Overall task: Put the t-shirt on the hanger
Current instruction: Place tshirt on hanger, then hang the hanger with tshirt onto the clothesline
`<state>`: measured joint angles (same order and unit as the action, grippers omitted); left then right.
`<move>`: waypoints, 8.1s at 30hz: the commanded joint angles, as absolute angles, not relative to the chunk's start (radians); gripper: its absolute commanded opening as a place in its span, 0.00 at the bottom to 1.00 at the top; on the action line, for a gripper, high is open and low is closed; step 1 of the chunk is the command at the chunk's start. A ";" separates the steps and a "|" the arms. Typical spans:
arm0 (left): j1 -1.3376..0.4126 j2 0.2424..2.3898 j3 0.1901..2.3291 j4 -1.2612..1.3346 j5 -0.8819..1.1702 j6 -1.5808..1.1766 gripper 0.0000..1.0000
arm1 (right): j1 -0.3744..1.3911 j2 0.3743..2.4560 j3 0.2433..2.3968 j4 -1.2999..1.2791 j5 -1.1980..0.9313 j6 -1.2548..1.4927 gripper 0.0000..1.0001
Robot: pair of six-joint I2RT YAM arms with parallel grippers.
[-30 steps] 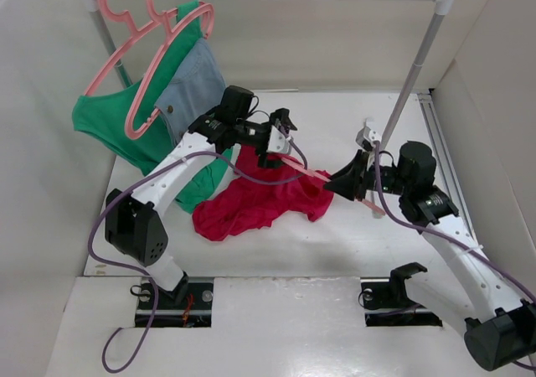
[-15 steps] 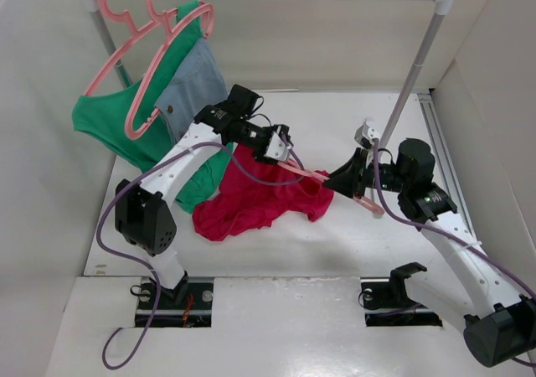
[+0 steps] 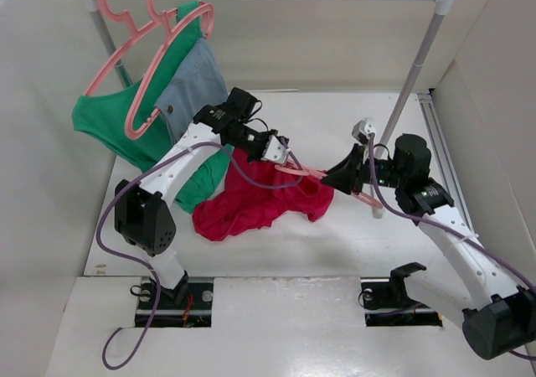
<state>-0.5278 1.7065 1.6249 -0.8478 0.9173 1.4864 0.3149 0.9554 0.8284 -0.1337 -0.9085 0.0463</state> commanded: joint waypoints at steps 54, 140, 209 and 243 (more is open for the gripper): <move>-0.433 1.470 1.364 -0.651 0.815 1.387 0.00 | 0.208 1.312 0.652 -0.084 -0.272 0.253 0.00; -0.477 1.568 1.460 -0.468 0.664 0.964 0.43 | 0.272 1.015 1.049 -0.557 -0.683 -0.354 0.00; -0.495 1.229 1.189 -0.135 0.788 0.511 1.00 | 0.055 1.533 2.091 -0.594 -0.166 -0.075 0.00; -0.514 0.924 0.571 0.113 0.220 0.374 1.00 | 0.367 0.996 1.462 -0.637 -0.480 -0.321 1.00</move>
